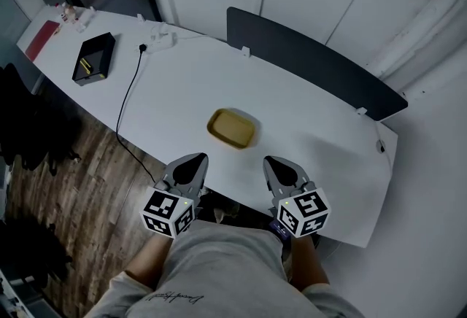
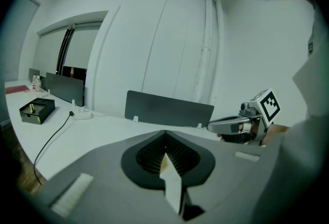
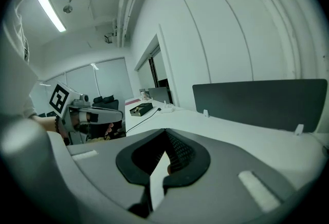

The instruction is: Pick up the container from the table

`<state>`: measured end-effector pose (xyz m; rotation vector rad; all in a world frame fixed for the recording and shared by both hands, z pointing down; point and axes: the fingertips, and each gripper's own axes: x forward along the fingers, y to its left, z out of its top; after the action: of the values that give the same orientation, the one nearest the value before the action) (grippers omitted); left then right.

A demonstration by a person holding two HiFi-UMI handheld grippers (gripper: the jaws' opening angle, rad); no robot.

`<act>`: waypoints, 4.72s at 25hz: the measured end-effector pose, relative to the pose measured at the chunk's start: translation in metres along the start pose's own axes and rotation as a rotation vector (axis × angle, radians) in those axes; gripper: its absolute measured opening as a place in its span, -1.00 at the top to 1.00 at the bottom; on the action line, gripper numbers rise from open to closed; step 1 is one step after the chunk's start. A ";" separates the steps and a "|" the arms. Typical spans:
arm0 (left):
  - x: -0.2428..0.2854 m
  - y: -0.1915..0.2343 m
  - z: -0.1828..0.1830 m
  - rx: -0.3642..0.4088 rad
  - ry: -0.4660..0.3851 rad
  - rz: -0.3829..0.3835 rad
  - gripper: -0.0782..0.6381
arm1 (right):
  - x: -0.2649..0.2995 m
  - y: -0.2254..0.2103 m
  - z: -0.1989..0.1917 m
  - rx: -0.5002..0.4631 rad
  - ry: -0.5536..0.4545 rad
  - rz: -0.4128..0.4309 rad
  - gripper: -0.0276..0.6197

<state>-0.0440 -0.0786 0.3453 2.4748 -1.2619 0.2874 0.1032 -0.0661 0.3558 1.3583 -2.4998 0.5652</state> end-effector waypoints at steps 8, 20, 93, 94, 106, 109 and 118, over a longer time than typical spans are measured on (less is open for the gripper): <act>0.024 0.017 0.009 0.018 0.026 -0.055 0.78 | 0.013 -0.010 0.004 0.029 0.001 -0.068 0.87; 0.055 0.044 0.012 0.048 0.088 -0.122 0.78 | 0.043 -0.020 0.007 0.065 0.027 -0.126 0.87; 0.200 0.136 -0.136 0.084 0.498 -0.236 0.57 | 0.147 -0.108 -0.130 0.315 0.235 -0.354 0.68; 0.201 0.136 -0.138 0.083 0.502 -0.237 0.57 | 0.148 -0.108 -0.132 0.318 0.239 -0.357 0.67; 0.207 0.139 -0.152 0.075 0.537 -0.255 0.51 | 0.158 -0.110 -0.148 0.344 0.276 -0.371 0.57; 0.208 0.138 -0.155 0.069 0.543 -0.266 0.51 | 0.161 -0.110 -0.150 0.346 0.281 -0.373 0.56; 0.214 0.136 -0.161 0.059 0.559 -0.279 0.50 | 0.166 -0.112 -0.156 0.357 0.298 -0.381 0.56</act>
<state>-0.0332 -0.2482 0.5930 2.3328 -0.6791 0.8745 0.1120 -0.1759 0.5843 1.6742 -1.9015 1.0679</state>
